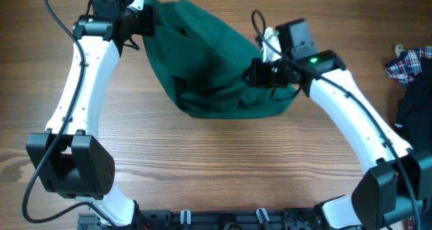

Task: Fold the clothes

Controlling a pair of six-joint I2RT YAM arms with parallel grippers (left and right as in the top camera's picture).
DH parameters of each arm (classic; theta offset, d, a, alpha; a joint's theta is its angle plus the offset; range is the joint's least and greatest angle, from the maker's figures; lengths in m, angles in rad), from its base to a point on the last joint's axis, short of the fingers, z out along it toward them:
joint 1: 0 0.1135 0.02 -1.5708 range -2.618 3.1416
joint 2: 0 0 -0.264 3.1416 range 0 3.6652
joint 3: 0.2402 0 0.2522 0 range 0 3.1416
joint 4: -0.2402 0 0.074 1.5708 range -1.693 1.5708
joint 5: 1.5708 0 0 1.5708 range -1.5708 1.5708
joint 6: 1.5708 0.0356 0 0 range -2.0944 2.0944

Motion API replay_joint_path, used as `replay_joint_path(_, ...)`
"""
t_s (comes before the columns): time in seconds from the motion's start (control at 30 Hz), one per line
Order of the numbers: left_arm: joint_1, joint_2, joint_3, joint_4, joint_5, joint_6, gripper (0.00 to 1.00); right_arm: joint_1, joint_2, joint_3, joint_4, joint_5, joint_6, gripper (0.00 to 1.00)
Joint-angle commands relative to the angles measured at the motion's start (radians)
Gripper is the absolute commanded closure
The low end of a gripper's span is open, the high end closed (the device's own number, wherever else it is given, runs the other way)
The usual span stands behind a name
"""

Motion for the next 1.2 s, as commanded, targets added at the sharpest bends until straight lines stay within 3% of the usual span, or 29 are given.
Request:
replay_joint_path(0.0,0.002,-0.061,0.049,0.011,-0.017,-0.059,0.95,-0.053,-0.014,0.117,-0.042,0.107,-0.167,0.96)
replay_joint_path(0.13,0.005,-0.1,0.056,0.01,-0.103,-0.093,0.9,-0.115,-0.014,0.234,-0.114,0.18,-0.275,0.96)
replay_joint_path(0.3,0.024,-0.103,0.056,0.027,-0.106,-0.198,0.85,-0.176,-0.014,0.312,-0.113,0.2,-0.327,0.96)
replay_joint_path(0.5,0.043,-0.14,0.094,0.07,-0.106,-0.219,0.94,-0.199,-0.014,0.447,-0.114,0.196,-0.378,0.96)
replay_joint_path(0.87,0.061,-0.275,0.098,0.212,-0.145,-0.218,0.96,-0.219,-0.014,0.67,-0.123,0.2,-0.437,0.96)
replay_joint_path(1.17,0.107,-0.371,0.098,0.276,-0.143,-0.219,0.96,-0.223,-0.017,0.804,-0.234,0.209,-0.484,0.96)
